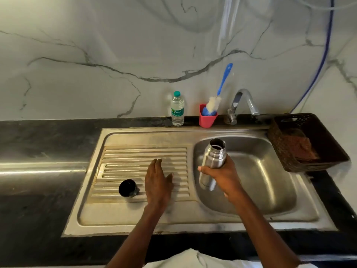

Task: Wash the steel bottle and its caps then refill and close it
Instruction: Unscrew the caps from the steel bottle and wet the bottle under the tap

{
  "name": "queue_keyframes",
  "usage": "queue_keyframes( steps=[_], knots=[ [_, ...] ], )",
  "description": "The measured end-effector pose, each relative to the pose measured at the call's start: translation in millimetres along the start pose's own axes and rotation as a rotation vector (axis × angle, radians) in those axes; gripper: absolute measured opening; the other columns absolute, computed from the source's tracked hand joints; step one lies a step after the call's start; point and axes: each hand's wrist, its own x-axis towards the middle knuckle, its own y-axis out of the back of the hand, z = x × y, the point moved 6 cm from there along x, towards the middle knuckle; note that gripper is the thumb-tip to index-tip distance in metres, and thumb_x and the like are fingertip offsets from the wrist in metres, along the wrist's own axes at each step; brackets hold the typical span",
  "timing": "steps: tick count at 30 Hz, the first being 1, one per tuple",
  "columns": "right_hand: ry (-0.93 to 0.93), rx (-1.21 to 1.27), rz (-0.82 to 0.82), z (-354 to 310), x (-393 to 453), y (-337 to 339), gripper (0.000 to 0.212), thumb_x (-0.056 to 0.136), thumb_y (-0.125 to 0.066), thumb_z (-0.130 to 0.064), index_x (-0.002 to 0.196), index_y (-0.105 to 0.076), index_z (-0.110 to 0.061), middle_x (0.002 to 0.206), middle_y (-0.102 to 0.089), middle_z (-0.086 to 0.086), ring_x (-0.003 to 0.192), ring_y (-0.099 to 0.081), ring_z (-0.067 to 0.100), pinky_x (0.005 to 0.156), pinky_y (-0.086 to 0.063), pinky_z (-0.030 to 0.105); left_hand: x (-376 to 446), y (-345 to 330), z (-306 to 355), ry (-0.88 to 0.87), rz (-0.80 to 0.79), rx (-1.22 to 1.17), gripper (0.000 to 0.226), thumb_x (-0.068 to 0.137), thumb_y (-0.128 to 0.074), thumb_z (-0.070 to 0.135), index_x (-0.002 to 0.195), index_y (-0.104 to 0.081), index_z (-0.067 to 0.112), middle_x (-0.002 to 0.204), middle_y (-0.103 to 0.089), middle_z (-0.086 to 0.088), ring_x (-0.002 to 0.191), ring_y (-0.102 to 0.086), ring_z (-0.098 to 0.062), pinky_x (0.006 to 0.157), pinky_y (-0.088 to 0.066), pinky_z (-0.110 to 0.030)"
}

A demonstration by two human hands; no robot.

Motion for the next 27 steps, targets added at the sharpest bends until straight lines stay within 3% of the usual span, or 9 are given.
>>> queue_keyframes(
  steps=[4,8,11,14,17,22,27],
  knots=[
    [0.009,0.037,0.061,1,12,17,0.063,0.049,-0.097,-0.017,0.105,-0.069,-0.018,0.096,-0.078,0.001,0.090,-0.074,0.022,0.081,-0.061,0.041,6,-22,30,-0.111,-0.120,0.011,0.064,0.100,-0.069,0.027,0.157,-0.043,0.012,0.162,-0.045,-0.009,0.150,-0.041,-0.028,0.124,-0.034,-0.042],
    [-0.007,0.088,0.073,6,15,40,0.048,0.063,-0.091,0.007,0.102,-0.067,-0.008,0.084,-0.075,0.000,0.074,-0.071,0.009,0.066,-0.058,0.025,10,-49,51,-0.219,-0.274,0.110,0.067,0.104,-0.060,0.028,0.163,-0.031,0.016,0.170,-0.031,-0.006,0.160,-0.021,-0.023,0.131,-0.017,-0.040],
    [-0.007,0.103,0.118,8,24,55,0.049,0.063,-0.089,0.010,0.103,-0.066,-0.007,0.086,-0.073,0.001,0.071,-0.068,0.004,0.063,-0.056,0.019,17,-67,61,-0.217,-0.337,0.152,0.070,0.106,-0.056,0.035,0.165,-0.025,0.015,0.173,-0.024,-0.006,0.162,-0.015,-0.024,0.131,-0.016,-0.043],
    [-0.049,0.046,0.081,25,26,62,0.049,0.062,-0.091,0.006,0.101,-0.067,-0.010,0.085,-0.074,-0.001,0.075,-0.069,0.009,0.067,-0.057,0.024,27,-83,69,-0.211,-0.408,0.206,0.080,0.105,-0.056,0.045,0.167,-0.015,0.016,0.177,-0.009,-0.006,0.164,-0.005,-0.025,0.132,-0.013,-0.047],
    [-0.111,0.026,0.180,43,31,83,0.054,0.059,-0.094,-0.005,0.104,-0.067,-0.016,0.090,-0.076,0.000,0.080,-0.072,0.015,0.071,-0.057,0.033,36,-93,77,-0.196,-0.421,0.231,0.090,0.101,-0.059,0.052,0.168,-0.010,0.017,0.177,-0.002,-0.006,0.164,-0.001,-0.026,0.132,-0.012,-0.050],
    [-0.076,-0.359,-0.064,44,58,93,0.069,0.057,-0.085,-0.030,0.115,-0.049,-0.039,0.098,-0.071,-0.010,0.089,-0.069,0.015,0.081,-0.057,0.040,32,-119,63,-0.181,-0.394,0.310,0.102,0.098,-0.051,0.068,0.169,0.003,0.017,0.177,0.010,-0.006,0.163,0.008,-0.025,0.132,-0.008,-0.053],
    [-0.126,-0.919,-0.305,59,88,107,0.080,0.060,-0.079,-0.058,0.123,-0.036,-0.033,0.109,-0.066,-0.001,0.094,-0.067,0.029,0.083,-0.056,0.045,22,-130,55,-0.244,-0.252,0.396,0.102,0.095,-0.029,0.084,0.169,-0.003,0.019,0.178,0.006,-0.005,0.164,0.006,-0.025,0.131,-0.009,-0.052]
  ],
)
